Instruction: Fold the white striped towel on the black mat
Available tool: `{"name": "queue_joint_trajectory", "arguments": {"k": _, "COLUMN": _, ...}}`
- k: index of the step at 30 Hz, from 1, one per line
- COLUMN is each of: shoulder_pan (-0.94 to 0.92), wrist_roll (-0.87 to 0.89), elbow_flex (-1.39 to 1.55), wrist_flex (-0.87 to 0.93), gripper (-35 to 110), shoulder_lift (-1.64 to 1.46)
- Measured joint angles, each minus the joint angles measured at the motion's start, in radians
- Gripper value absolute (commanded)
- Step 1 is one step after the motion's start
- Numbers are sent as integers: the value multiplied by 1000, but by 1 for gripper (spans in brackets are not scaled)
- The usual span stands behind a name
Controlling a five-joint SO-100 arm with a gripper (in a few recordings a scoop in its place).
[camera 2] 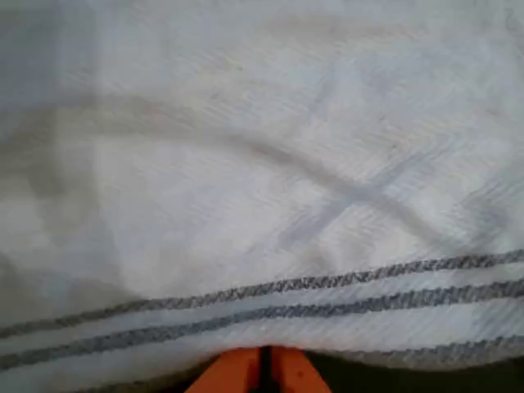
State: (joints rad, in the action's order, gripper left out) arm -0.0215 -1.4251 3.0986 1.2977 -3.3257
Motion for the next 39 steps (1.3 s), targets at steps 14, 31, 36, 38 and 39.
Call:
{"name": "queue_joint_trajectory", "arguments": {"k": 14, "shoulder_pan": 35, "wrist_roll": -21, "elbow_flex": 0, "wrist_flex": 2, "gripper": 0, "shoulder_lift": 0}}
{"name": "queue_joint_trajectory", "arguments": {"k": 31, "shoulder_pan": 195, "wrist_roll": -51, "elbow_flex": -304, "wrist_flex": 44, "gripper": 0, "shoulder_lift": 333}}
{"name": "queue_joint_trajectory", "arguments": {"k": 36, "shoulder_pan": 295, "wrist_roll": -40, "elbow_flex": -445, "wrist_flex": 48, "gripper": 0, "shoulder_lift": 500}}
{"name": "queue_joint_trajectory", "arguments": {"k": 38, "shoulder_pan": 331, "wrist_roll": -28, "elbow_flex": -506, "wrist_flex": 51, "gripper": 0, "shoulder_lift": 569}}
{"name": "queue_joint_trajectory", "arguments": {"k": 39, "shoulder_pan": 350, "wrist_roll": -21, "elbow_flex": -537, "wrist_flex": 51, "gripper": 0, "shoulder_lift": 606}}
